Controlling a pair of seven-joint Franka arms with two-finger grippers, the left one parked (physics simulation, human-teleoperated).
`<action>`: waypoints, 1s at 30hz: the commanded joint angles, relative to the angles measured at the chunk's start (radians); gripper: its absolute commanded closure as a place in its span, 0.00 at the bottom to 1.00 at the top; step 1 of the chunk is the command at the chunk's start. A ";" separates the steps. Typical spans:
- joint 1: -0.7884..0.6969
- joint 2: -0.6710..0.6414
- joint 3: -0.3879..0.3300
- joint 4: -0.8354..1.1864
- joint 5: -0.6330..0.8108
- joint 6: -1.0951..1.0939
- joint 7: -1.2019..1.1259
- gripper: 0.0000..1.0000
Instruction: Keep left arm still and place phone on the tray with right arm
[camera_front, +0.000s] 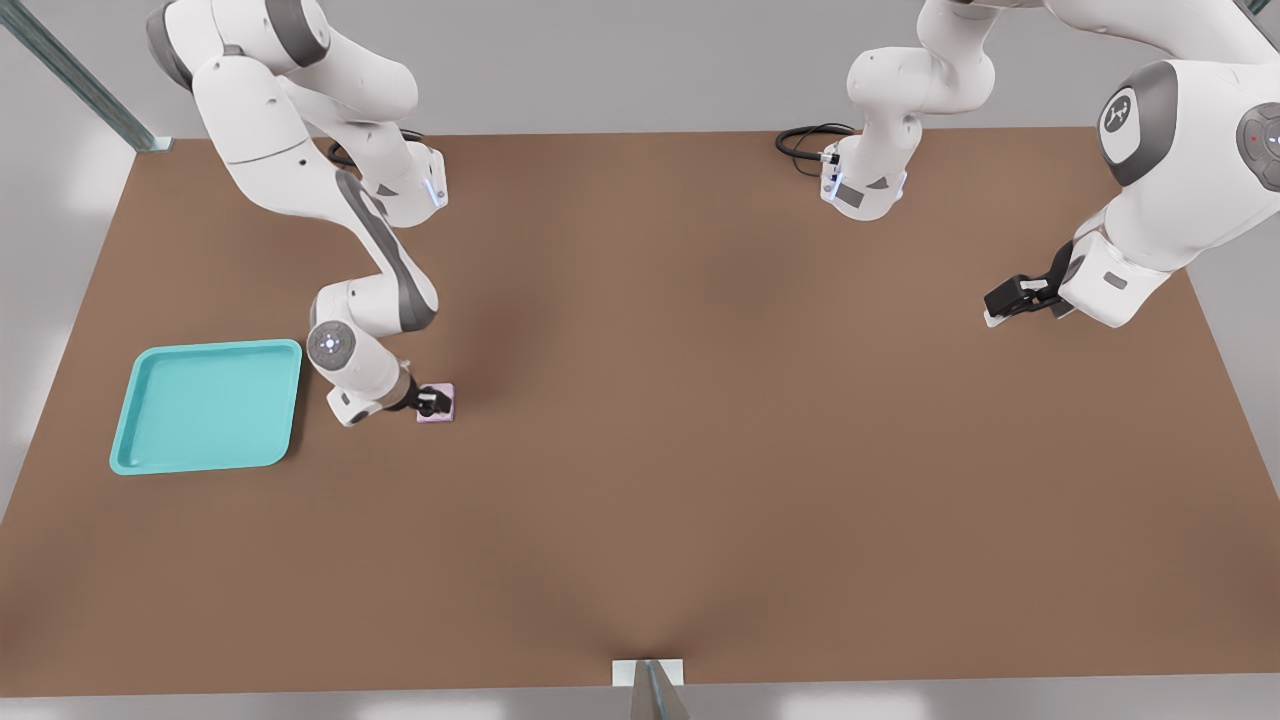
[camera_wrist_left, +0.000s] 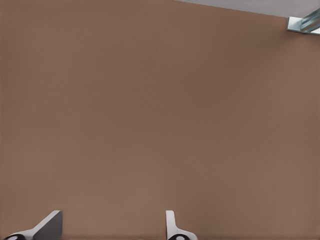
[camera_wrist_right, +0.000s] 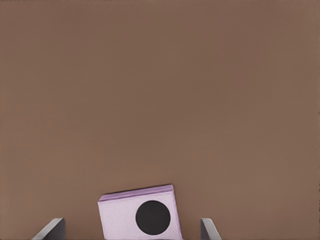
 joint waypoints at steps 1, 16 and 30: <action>-0.016 0.006 0.000 0.000 -0.047 0.053 -0.037 0.00; -0.030 0.017 0.017 -0.048 -0.208 0.045 -0.037 0.00; -0.027 0.049 0.037 -0.045 -0.208 0.047 -0.029 0.00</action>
